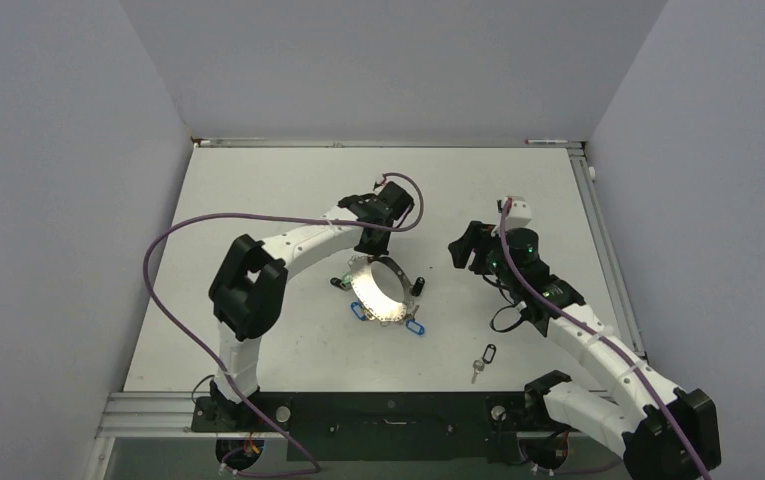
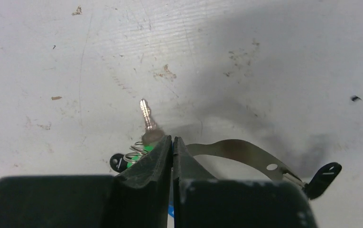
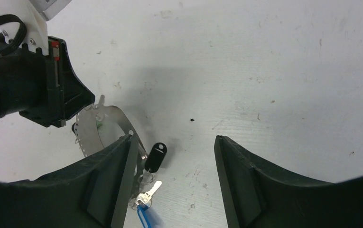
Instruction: Put the keys on the keyring
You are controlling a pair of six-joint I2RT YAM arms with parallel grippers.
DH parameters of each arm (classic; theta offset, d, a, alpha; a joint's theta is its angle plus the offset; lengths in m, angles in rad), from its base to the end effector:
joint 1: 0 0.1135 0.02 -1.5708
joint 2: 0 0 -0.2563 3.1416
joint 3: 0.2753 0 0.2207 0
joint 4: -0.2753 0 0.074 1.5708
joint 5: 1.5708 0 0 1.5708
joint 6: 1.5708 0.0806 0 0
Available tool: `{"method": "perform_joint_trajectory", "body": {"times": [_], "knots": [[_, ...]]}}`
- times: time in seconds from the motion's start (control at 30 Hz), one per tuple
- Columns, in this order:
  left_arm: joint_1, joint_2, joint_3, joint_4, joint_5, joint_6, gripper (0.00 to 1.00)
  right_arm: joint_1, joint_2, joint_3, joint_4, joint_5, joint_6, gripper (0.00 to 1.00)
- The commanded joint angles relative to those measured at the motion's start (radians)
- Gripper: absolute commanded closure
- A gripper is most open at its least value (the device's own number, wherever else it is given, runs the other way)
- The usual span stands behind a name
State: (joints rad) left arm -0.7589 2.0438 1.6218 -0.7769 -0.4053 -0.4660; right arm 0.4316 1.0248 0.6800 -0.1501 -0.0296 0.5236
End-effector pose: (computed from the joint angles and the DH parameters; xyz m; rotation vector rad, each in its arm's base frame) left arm 0.3186 -0.2583 0.1715 0.2805 2.5918 0.1562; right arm 0.2198 0.1039 0.2438 0.0789 2.1225 0.6104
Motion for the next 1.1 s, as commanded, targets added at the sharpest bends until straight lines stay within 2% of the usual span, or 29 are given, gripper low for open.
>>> {"method": "perform_joint_trajectory", "body": {"times": [0.0, 0.13, 0.3, 0.53, 0.7, 0.8, 0.93, 1.07], "knots": [[0.001, -0.213, -0.048, 0.102, 0.108, 0.089, 1.0, -0.002, -0.157, -0.089, 0.232, -0.055, -0.083, 0.39], [0.014, -0.335, -0.114, 0.146, 0.186, 0.13, 1.0, -0.002, -0.23, -0.134, 0.324, -0.086, -0.112, 0.4], [0.023, -0.469, -0.163, 0.171, 0.273, 0.176, 1.0, 0.0, -0.247, -0.151, 0.429, -0.223, -0.129, 0.42], [0.022, -0.65, -0.216, 0.171, 0.405, 0.276, 1.0, 0.005, -0.205, -0.127, 0.577, -0.511, -0.151, 0.42], [0.02, -0.794, -0.28, 0.161, 0.511, 0.34, 1.0, 0.018, -0.153, -0.156, 0.804, -0.77, -0.106, 0.45], [0.02, -0.88, -0.331, 0.178, 0.594, 0.363, 1.0, 0.043, -0.108, -0.173, 0.956, -0.883, -0.056, 0.51], [0.021, -0.984, -0.41, 0.226, 0.724, 0.377, 1.0, 0.147, -0.047, -0.135, 0.973, -0.972, -0.087, 0.52], [0.024, -1.071, -0.48, 0.283, 0.818, 0.372, 1.0, 0.279, 0.01, -0.057, 0.861, -0.981, -0.201, 0.56]]}}
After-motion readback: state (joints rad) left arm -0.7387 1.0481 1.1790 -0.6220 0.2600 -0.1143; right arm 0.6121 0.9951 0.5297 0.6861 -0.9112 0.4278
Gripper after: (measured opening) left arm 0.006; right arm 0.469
